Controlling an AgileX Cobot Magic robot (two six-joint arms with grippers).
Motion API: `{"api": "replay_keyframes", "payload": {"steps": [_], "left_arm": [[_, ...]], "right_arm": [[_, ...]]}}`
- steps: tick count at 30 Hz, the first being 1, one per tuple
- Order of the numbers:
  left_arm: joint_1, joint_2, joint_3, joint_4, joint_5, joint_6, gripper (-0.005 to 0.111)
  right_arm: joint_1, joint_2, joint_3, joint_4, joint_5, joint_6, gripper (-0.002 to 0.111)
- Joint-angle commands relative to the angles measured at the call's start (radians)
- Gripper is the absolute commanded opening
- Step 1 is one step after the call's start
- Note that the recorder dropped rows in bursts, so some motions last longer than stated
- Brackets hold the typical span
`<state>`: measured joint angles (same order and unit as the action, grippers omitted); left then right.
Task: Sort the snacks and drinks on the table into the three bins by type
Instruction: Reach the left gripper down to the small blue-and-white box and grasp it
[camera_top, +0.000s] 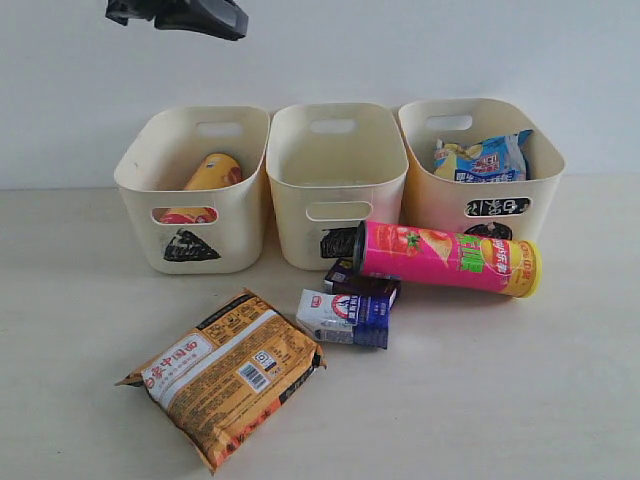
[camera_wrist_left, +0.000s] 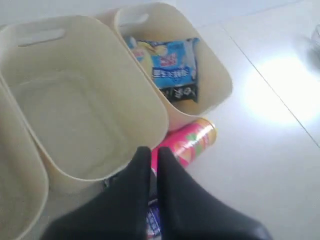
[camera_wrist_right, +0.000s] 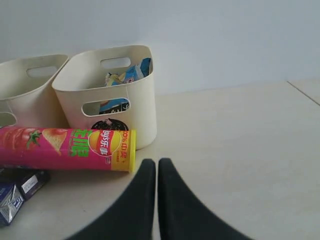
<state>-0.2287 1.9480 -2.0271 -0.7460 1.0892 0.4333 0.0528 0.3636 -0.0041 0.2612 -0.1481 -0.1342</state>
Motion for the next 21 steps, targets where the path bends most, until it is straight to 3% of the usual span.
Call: {"api": "replay_keyframes", "payload": {"steps": [1,7,11,16,21], "left_arm": [[-0.056,-0.062,0.099,0.034,0.008,0.057,0.004],[-0.142,-0.085,0.247,0.063,0.103,0.177,0.004],[-0.233,-0.085,0.328,0.138,0.081,0.263,0.004],[-0.332,-0.034,0.349,0.208,0.059,0.409,0.004],[-0.378,0.057,0.349,0.256,0.058,0.625,0.006]], "right_arm": [[0.003,-0.001,0.004,-0.004,-0.005,0.006,0.000],[0.003,-0.001,0.004,-0.004,-0.003,0.019,0.000],[0.005,-0.001,0.004,-0.004,-0.001,0.019,0.000],[0.040,-0.001,0.004,-0.004,-0.001,0.015,0.000],[0.049,-0.001,0.004,-0.004,-0.001,0.012,0.000]]}}
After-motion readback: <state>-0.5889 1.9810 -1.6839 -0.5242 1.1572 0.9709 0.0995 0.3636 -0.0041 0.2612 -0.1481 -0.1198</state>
